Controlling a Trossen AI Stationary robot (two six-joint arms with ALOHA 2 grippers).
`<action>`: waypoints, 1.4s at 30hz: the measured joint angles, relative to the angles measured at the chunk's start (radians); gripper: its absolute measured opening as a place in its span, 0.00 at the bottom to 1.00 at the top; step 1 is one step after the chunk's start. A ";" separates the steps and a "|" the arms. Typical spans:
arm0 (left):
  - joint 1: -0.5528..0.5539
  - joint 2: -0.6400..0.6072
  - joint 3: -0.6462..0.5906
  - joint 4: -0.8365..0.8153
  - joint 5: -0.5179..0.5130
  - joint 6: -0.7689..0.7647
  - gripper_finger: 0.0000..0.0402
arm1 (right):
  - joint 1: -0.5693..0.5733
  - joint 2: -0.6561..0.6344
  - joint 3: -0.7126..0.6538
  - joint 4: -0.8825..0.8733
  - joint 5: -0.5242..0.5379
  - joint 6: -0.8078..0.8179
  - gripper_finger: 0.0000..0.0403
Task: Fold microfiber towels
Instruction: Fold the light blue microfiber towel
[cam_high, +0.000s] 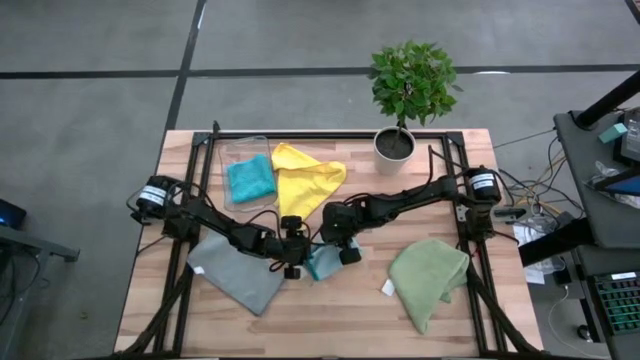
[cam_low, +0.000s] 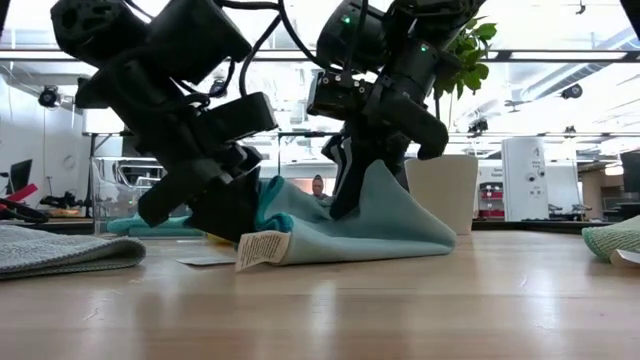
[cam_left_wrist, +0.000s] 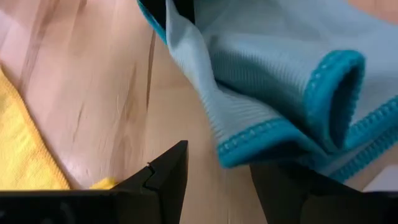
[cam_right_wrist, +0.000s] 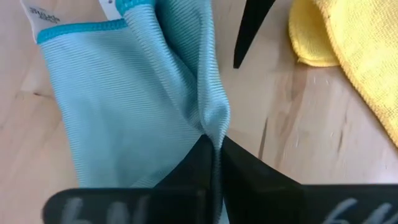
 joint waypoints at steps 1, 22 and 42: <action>-0.002 -0.004 0.000 -0.012 -0.002 0.002 0.39 | 0.000 0.000 0.000 0.001 0.000 0.001 0.06; -0.009 -0.260 0.002 -0.302 0.000 -0.081 0.39 | -0.038 -0.010 0.164 -0.332 0.080 -0.013 0.39; -0.007 -0.137 0.003 -0.121 -0.002 -0.241 0.39 | 0.044 -0.158 0.121 -0.334 0.042 0.119 0.31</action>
